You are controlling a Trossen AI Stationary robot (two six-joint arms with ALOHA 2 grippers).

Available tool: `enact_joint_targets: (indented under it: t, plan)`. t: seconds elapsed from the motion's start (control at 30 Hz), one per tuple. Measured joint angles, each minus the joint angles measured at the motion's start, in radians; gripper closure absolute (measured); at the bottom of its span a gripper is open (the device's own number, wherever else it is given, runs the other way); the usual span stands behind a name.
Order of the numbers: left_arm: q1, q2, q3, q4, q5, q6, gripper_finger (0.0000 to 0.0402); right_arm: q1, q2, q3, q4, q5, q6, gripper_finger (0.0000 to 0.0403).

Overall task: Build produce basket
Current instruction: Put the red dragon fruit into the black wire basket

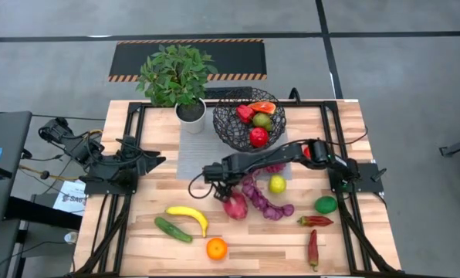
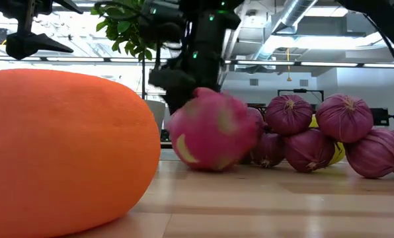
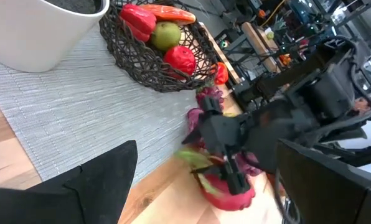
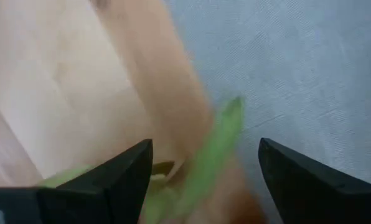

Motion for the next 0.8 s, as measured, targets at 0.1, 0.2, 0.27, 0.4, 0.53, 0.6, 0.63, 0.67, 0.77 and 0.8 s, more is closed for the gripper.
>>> enact_joint_targets:
  t: [0.1, 0.2, 0.27, 0.4, 0.53, 0.6, 0.63, 0.67, 0.77, 0.8]
  plan:
    - [0.000, 0.000, 0.000, -0.008, -0.002, 0.000, 0.0038, 0.006, 0.013, 0.005, 0.006, -0.021, 0.014, 0.0100]
    - [0.000, 0.000, 0.000, -0.024, -0.002, -0.007, 0.0038, 0.004, 0.022, 0.001, -0.016, -0.026, 0.023, 0.0119]
    - [0.000, 0.000, 0.000, -0.028, -0.003, -0.010, 0.0038, 0.003, 0.024, 0.002, -0.021, -0.023, 0.033, 0.0141]
    - [0.000, 0.000, 0.000, -0.027, -0.003, -0.012, 0.0038, 0.003, 0.027, 0.002, -0.040, -0.022, 0.050, 0.0219]
    - [0.000, 0.000, 0.000, -0.027, -0.004, -0.012, 0.0038, 0.004, 0.010, 0.002, -0.039, -0.026, 0.050, 0.0336]
    - [0.000, 0.000, 0.000, -0.026, -0.004, -0.012, 0.0038, 0.004, -0.010, 0.002, -0.036, -0.026, 0.047, 0.0383]
    - [0.000, 0.000, 0.000, -0.027, -0.004, -0.012, 0.0038, 0.004, -0.019, 0.002, -0.027, -0.025, 0.036, 0.0389]
    - [0.000, 0.000, 0.000, -0.026, -0.004, -0.012, 0.0038, 0.004, -0.030, 0.002, -0.013, -0.022, 0.026, 0.0386]
    - [0.000, 0.000, 0.000, -0.026, -0.004, -0.019, 0.0038, 0.004, -0.078, 0.002, -0.010, -0.002, 0.026, 0.0356]
    - [0.000, 0.000, 0.000, -0.026, -0.003, -0.021, 0.0038, 0.003, -0.101, 0.002, -0.016, 0.000, 0.027, 0.0347]
